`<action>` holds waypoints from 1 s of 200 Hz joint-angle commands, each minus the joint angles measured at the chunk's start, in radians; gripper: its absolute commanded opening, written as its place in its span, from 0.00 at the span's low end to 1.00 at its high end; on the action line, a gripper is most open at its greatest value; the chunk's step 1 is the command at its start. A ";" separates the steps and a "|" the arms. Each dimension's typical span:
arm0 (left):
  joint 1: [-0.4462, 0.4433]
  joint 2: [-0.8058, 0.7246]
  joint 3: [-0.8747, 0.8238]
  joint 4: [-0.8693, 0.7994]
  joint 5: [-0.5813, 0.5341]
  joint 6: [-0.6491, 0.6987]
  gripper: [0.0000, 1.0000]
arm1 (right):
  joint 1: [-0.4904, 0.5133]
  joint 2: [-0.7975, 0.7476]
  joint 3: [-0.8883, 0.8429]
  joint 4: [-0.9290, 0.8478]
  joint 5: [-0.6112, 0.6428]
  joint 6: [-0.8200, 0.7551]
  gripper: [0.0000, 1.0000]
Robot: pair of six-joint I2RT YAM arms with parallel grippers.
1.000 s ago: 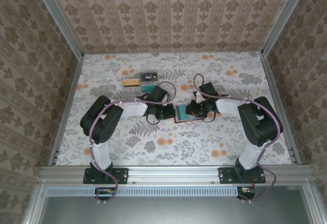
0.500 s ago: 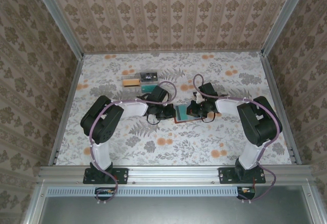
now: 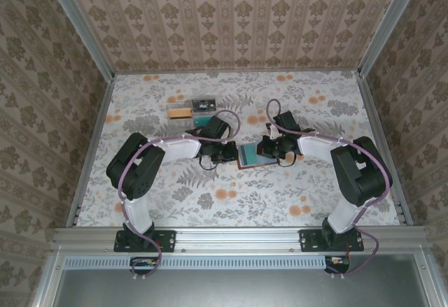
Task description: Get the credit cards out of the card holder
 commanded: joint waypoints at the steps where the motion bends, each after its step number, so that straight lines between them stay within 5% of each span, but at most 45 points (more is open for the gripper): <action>1: -0.009 -0.011 0.033 -0.001 0.004 0.022 0.10 | 0.002 0.000 0.009 -0.024 -0.004 -0.015 0.05; 200: -0.026 0.120 0.077 -0.063 0.017 0.009 0.10 | 0.001 0.060 0.000 -0.006 -0.009 -0.010 0.20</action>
